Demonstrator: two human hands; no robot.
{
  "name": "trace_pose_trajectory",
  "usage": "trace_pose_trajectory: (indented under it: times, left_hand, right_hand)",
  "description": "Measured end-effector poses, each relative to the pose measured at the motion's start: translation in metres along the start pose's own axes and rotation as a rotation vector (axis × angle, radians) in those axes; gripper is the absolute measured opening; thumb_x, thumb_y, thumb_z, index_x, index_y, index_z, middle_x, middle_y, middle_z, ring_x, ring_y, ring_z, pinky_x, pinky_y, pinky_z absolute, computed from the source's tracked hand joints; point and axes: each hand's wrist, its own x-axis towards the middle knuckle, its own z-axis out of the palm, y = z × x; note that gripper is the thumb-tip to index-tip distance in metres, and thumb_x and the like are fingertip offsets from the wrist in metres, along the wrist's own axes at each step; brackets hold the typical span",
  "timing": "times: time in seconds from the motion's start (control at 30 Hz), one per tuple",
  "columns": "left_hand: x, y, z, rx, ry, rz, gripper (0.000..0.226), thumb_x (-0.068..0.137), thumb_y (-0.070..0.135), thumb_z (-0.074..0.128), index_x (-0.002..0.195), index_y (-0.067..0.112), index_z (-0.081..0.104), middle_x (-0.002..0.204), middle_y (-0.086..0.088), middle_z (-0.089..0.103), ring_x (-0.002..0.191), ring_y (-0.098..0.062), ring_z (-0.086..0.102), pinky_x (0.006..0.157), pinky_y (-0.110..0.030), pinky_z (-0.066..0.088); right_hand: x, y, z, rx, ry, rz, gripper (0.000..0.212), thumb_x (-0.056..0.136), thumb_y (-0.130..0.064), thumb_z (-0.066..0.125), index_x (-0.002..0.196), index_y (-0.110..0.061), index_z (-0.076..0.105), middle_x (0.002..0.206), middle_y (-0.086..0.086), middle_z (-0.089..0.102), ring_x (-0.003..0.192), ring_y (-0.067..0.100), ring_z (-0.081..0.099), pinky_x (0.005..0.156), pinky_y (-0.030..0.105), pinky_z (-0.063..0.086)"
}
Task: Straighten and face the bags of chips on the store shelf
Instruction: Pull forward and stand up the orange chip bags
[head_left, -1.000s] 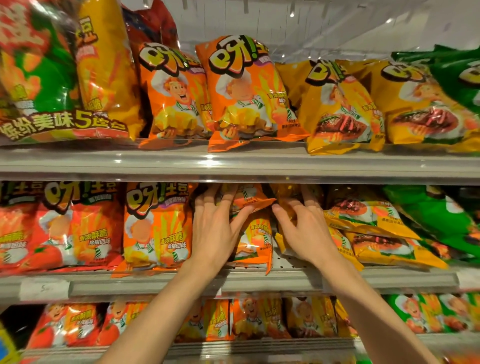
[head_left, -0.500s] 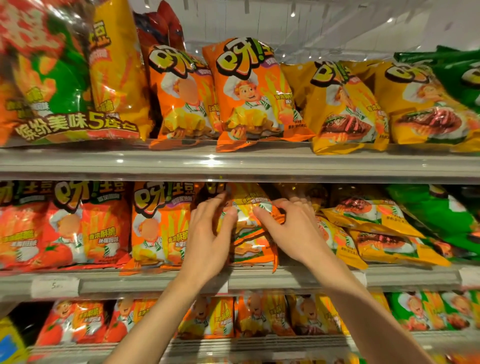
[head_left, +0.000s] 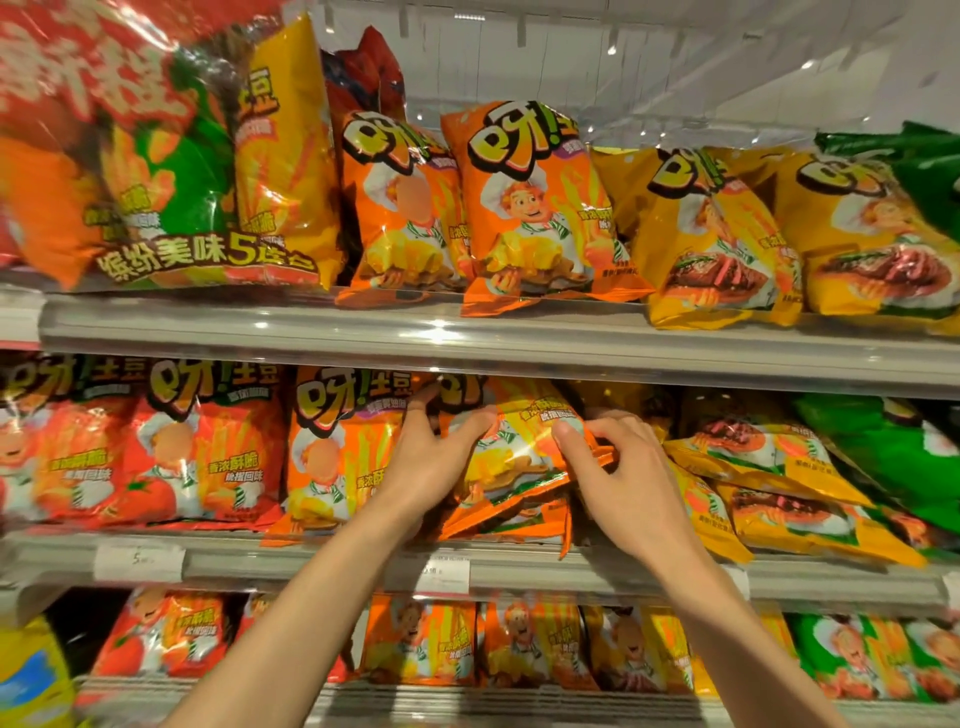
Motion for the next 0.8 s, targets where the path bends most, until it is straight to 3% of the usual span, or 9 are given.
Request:
trace_pose_trajectory:
  times: [0.13,0.23,0.33,0.4,0.5,0.57,0.63,0.7,0.8]
  left_hand:
    - [-0.006,-0.001,0.004,-0.041,0.024,0.013,0.092,0.075,0.052,0.082,0.149,0.023,0.037,0.131,0.005,0.061,0.117,-0.013,0.06,0.102,-0.036,0.051]
    - [-0.006,0.001,0.002,-0.013,-0.032,0.016,0.079,0.076,0.055,0.08,0.141,0.027,0.043,0.128,0.009,0.062,0.109,-0.006,0.063,0.093,-0.028,0.053]
    - [0.0,0.005,-0.006,-0.063,-0.078,-0.028,0.062,0.077,0.053,0.079,0.128,0.028,0.052,0.114,0.008,0.072,0.105,-0.011,0.069,0.096,-0.041,0.056]
    - [0.0,0.006,-0.013,-0.022,-0.103,-0.02,0.05,0.08,0.055,0.075,0.119,0.032,0.055,0.109,0.007,0.074,0.103,-0.012,0.07,0.097,-0.046,0.055]
    - [-0.011,0.006,-0.022,0.259,-0.018,0.16,0.047,0.085,0.058,0.064,0.123,0.032,0.054,0.106,0.014,0.07,0.095,-0.009,0.069,0.089,-0.041,0.057]
    - [-0.019,0.0,-0.031,0.55,0.175,0.388,0.039,0.096,0.039,0.061,0.131,0.022,0.055,0.11,0.013,0.061,0.098,-0.006,0.06,0.084,-0.024,0.046]
    - [-0.02,-0.008,-0.041,0.798,0.332,0.59,0.033,0.094,0.021,0.065,0.127,0.013,0.062,0.114,0.0,0.06,0.107,-0.017,0.054,0.082,-0.029,0.044]
    - [-0.013,-0.02,-0.048,0.967,0.386,0.615,0.035,0.088,0.013,0.07,0.121,0.008,0.066,0.116,-0.014,0.06,0.11,-0.031,0.05,0.08,-0.044,0.05]
    - [-0.003,-0.023,-0.053,0.997,0.299,0.476,0.04,0.088,0.015,0.07,0.127,0.007,0.064,0.126,-0.02,0.061,0.119,-0.039,0.046,0.094,-0.051,0.045]
  right_hand:
    - [0.0,0.004,-0.01,0.047,-0.031,0.022,0.057,0.087,-0.073,0.042,0.105,-0.027,0.071,0.113,-0.011,0.058,0.113,0.008,0.051,0.095,0.031,0.042]
    - [0.005,0.001,-0.014,-0.013,-0.09,0.081,0.068,0.084,-0.078,0.038,0.117,-0.024,0.065,0.119,-0.004,0.064,0.112,0.016,0.057,0.088,0.033,0.043]
    - [0.019,-0.007,-0.016,-0.094,-0.183,0.151,0.087,0.081,-0.083,0.041,0.14,-0.02,0.049,0.135,0.005,0.06,0.123,0.027,0.057,0.096,0.038,0.047]
    - [0.027,-0.01,-0.016,-0.131,-0.23,0.137,0.092,0.079,-0.083,0.045,0.144,-0.018,0.047,0.14,0.004,0.058,0.127,0.028,0.055,0.101,0.041,0.047]
    - [0.032,-0.004,-0.015,-0.089,-0.185,0.155,0.082,0.081,-0.077,0.051,0.135,-0.016,0.058,0.131,0.004,0.065,0.119,0.026,0.06,0.097,0.039,0.05]
    - [0.033,0.001,-0.011,-0.06,-0.132,0.179,0.08,0.081,-0.077,0.051,0.132,-0.016,0.062,0.126,0.004,0.068,0.115,0.025,0.063,0.094,0.039,0.051]
    - [0.033,0.003,-0.008,-0.058,-0.084,0.188,0.079,0.08,-0.077,0.051,0.129,-0.016,0.064,0.123,0.003,0.07,0.112,0.025,0.063,0.092,0.038,0.052]
    - [0.031,0.002,-0.005,-0.046,-0.049,0.183,0.076,0.08,-0.076,0.051,0.125,-0.017,0.067,0.12,0.003,0.071,0.11,0.025,0.064,0.09,0.038,0.052]
    - [0.023,-0.004,0.0,-0.043,0.017,0.166,0.067,0.084,-0.072,0.052,0.121,-0.018,0.068,0.115,0.002,0.072,0.108,0.025,0.064,0.088,0.037,0.052]
